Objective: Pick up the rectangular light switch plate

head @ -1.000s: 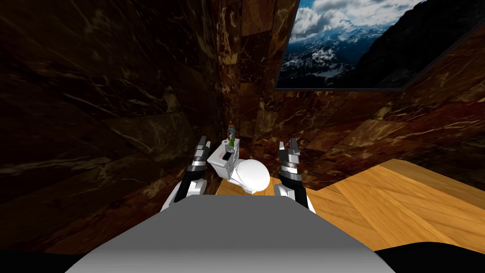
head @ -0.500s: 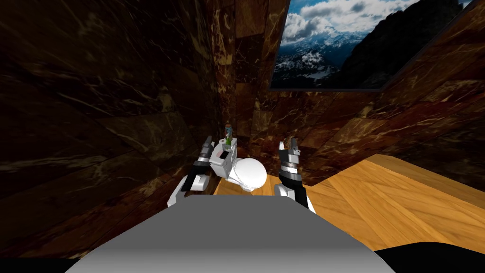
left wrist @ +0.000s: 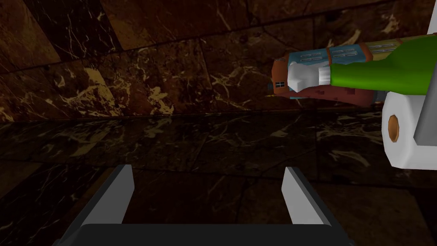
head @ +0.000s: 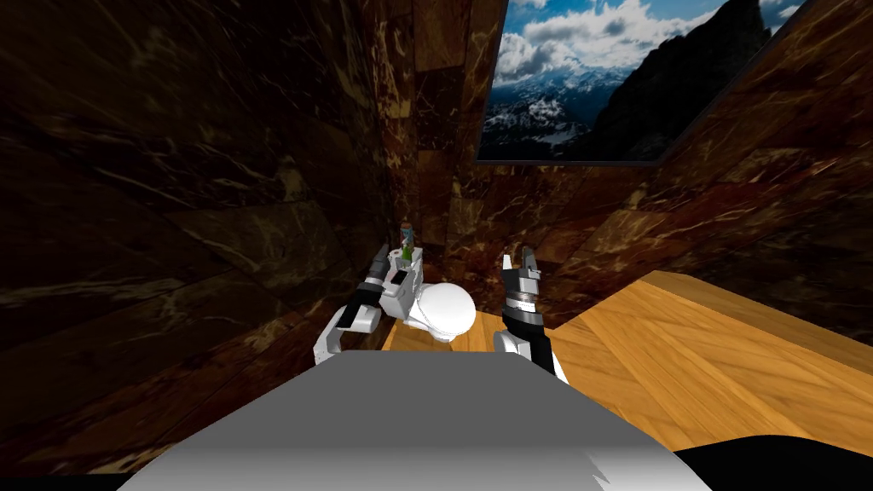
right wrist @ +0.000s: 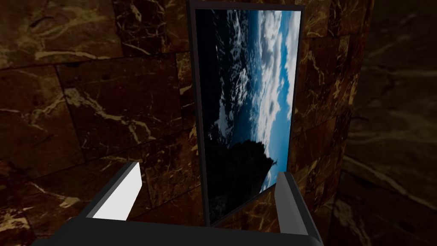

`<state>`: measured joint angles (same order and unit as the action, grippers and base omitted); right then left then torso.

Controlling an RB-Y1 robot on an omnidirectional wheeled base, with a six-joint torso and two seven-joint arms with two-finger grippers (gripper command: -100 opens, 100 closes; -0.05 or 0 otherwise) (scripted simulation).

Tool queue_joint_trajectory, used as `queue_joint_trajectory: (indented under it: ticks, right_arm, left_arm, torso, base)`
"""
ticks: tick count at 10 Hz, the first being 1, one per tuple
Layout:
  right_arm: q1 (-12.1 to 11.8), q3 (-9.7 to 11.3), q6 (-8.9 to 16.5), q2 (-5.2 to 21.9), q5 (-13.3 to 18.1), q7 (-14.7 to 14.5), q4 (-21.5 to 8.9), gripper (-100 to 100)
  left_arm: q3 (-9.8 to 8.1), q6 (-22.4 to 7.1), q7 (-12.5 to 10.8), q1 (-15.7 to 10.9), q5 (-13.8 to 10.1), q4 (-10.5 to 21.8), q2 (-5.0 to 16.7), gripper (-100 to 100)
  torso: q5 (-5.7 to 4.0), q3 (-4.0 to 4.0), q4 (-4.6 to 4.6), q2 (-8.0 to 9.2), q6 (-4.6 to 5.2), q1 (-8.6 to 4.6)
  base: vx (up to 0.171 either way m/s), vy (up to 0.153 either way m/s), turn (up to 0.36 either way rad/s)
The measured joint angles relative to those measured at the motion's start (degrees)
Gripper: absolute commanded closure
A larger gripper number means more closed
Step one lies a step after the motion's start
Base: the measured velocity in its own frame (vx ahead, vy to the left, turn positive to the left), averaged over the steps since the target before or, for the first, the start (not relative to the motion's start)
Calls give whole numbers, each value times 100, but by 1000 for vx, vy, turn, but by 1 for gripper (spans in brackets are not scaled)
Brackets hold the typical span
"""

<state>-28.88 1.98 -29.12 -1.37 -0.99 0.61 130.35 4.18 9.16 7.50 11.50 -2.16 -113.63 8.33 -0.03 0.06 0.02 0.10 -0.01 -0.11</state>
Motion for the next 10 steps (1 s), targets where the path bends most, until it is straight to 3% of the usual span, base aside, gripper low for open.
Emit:
queue_joint_trajectory:
  ticks: [2,6,10]
  right_arm:
    - [0,0,0,0,0,0,0,0]
    - [0,0,0,0,0,0,0,0]
    - [0,0,0,0,0,0,0,0]
  left_arm:
    - [11,-362,-6,-311,-62,254,58,-100]
    - [34,-896,-28,-636,-137,525,130,-100]
    - [56,-1563,-63,-1264,-280,1051,238,-100]
  torso:
    - [0,2,1,3,0,-2]
    - [1,-2,-1,-3,-2,7]
    - [0,-1,-1,-2,-1,2]
  base:
    - [-27,-31,-19]
    - [-21,-26,-58]
    - [-21,-25,-41]
